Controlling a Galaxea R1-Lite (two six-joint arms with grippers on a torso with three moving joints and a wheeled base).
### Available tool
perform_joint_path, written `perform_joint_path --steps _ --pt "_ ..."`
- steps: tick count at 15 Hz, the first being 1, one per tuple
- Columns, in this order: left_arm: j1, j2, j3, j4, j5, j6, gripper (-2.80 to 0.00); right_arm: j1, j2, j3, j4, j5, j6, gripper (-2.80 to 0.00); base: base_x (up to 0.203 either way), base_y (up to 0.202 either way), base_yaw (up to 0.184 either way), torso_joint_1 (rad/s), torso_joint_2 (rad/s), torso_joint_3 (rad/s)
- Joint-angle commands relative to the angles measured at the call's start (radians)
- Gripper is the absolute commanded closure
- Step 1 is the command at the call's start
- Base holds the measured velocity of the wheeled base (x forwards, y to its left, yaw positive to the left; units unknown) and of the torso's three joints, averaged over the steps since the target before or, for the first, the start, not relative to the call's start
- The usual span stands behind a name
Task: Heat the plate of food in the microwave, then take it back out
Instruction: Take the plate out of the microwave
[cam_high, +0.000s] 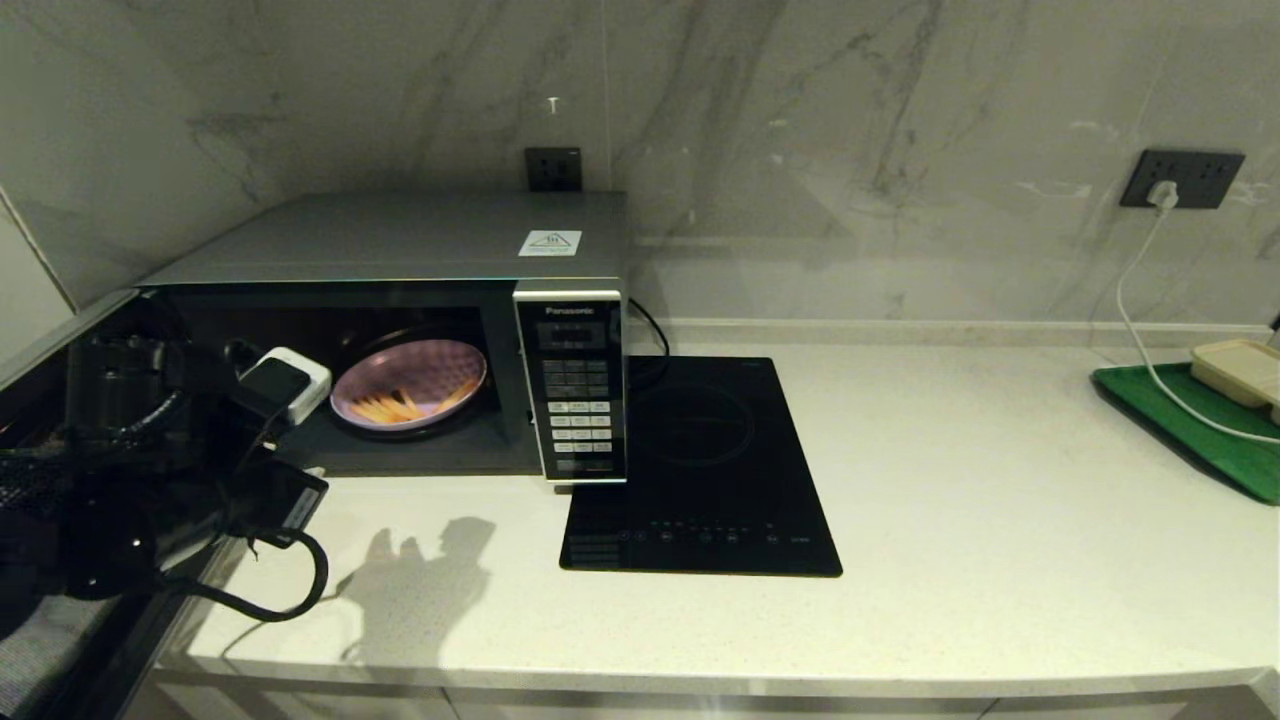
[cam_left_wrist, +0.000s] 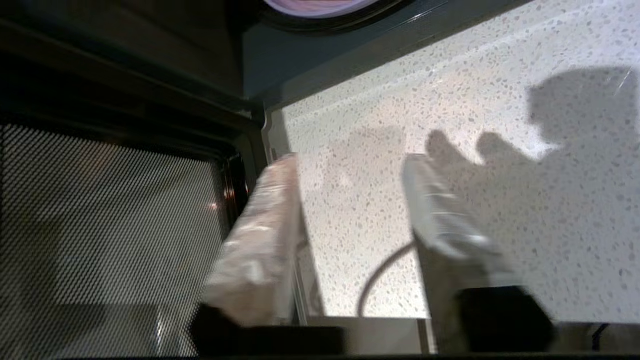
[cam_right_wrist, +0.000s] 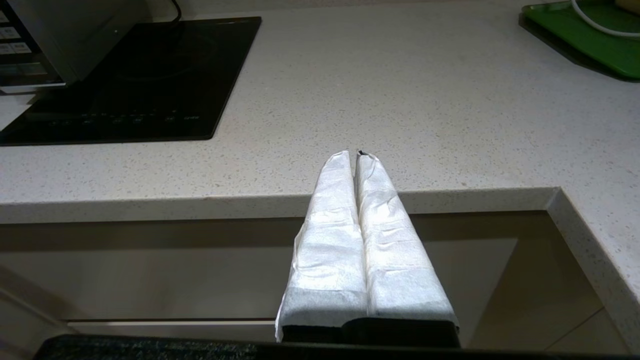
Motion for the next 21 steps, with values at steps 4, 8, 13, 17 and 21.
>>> perform_joint_path --steps 4,8,13,17,21 --pt "-0.008 0.124 -0.081 -0.002 -0.07 0.043 -2.8 0.0 0.0 0.0 0.0 0.0 0.001 0.0 0.0 0.0 0.0 0.0 0.0 0.0" --pt "-0.004 0.236 -0.206 -0.001 -0.216 0.083 -2.8 0.0 0.0 0.0 0.0 0.0 0.001 0.0 0.0 0.0 0.0 0.0 0.0 0.0" --pt "0.011 0.382 -0.321 0.001 -0.338 0.095 -2.8 0.0 0.0 0.0 0.0 0.0 0.001 0.0 0.0 0.0 0.0 0.0 0.0 0.0" --pt "0.041 0.477 -0.413 0.003 -0.341 0.122 -2.8 0.0 0.0 0.0 -0.001 0.0 0.001 0.0 0.0 0.0 0.0 0.0 0.0 0.0" --pt "0.072 0.516 -0.45 0.003 -0.344 0.157 -2.8 0.0 0.0 0.0 0.0 0.0 0.001 0.0 0.0 0.0 0.0 0.0 0.0 0.0"
